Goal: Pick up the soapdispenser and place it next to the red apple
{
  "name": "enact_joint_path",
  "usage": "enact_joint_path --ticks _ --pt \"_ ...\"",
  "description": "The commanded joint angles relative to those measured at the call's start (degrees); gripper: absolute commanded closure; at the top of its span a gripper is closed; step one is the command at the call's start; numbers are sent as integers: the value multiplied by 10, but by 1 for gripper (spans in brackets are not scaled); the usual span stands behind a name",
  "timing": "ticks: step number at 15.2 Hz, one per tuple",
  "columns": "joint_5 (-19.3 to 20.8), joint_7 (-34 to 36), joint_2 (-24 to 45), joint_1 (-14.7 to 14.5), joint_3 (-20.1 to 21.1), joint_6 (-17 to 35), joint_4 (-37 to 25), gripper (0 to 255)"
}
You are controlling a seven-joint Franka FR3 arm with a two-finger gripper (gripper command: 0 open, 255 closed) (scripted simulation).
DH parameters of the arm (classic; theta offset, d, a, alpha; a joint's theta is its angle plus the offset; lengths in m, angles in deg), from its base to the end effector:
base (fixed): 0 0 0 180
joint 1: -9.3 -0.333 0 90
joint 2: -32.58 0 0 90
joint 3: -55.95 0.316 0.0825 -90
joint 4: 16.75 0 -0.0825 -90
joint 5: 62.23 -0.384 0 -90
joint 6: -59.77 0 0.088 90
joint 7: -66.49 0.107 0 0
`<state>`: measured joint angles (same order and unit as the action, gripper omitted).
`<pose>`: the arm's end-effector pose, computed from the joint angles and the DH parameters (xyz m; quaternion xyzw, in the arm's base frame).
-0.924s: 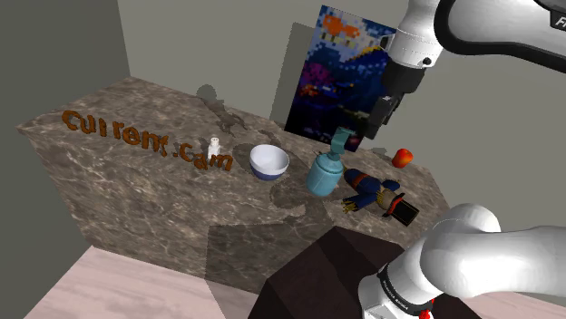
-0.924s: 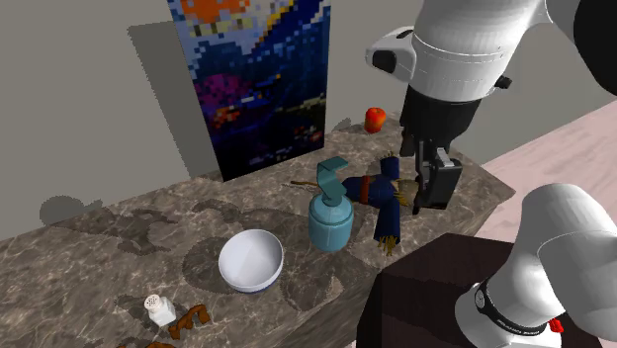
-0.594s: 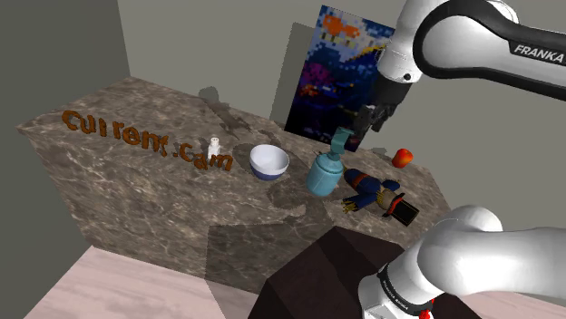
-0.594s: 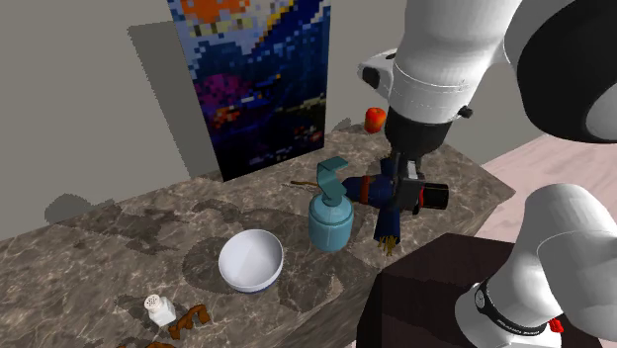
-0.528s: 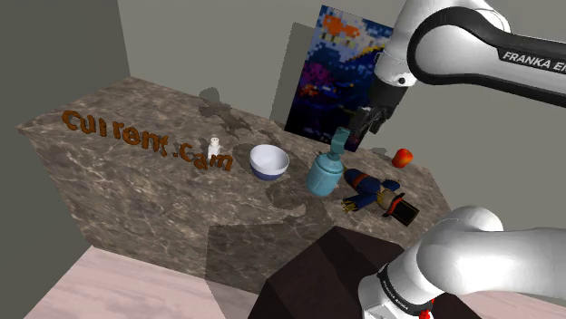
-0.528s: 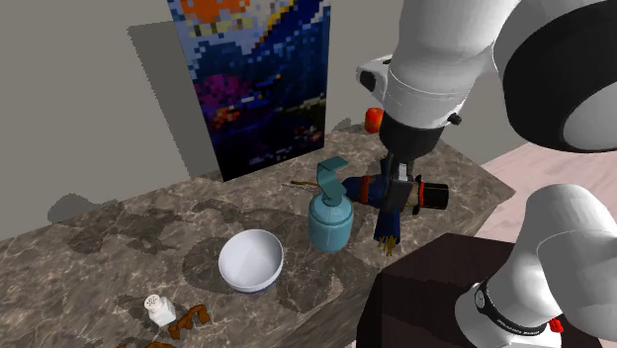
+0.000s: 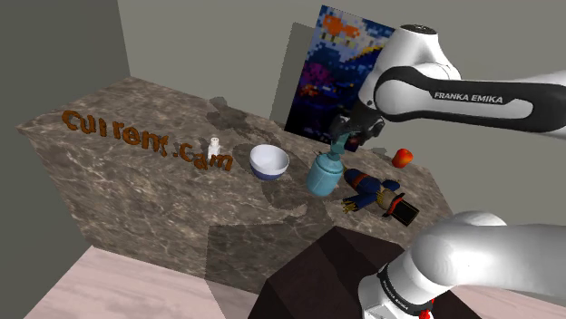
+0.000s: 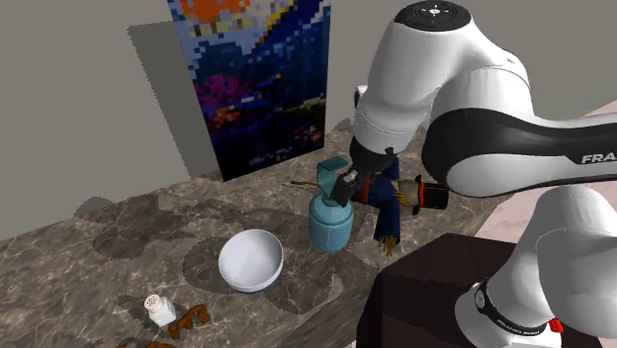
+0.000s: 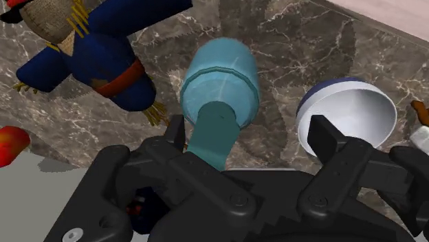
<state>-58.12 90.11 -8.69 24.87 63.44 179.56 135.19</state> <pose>0.3428 -0.0513 0.4733 0.9571 -0.2690 0.0850 0.0656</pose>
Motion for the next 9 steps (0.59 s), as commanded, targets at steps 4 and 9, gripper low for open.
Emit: enact_joint_path --ticks 4,9 --pt "13 151 55 75 33 149 42 0" --pt "23 157 90 86 36 199 57 0"
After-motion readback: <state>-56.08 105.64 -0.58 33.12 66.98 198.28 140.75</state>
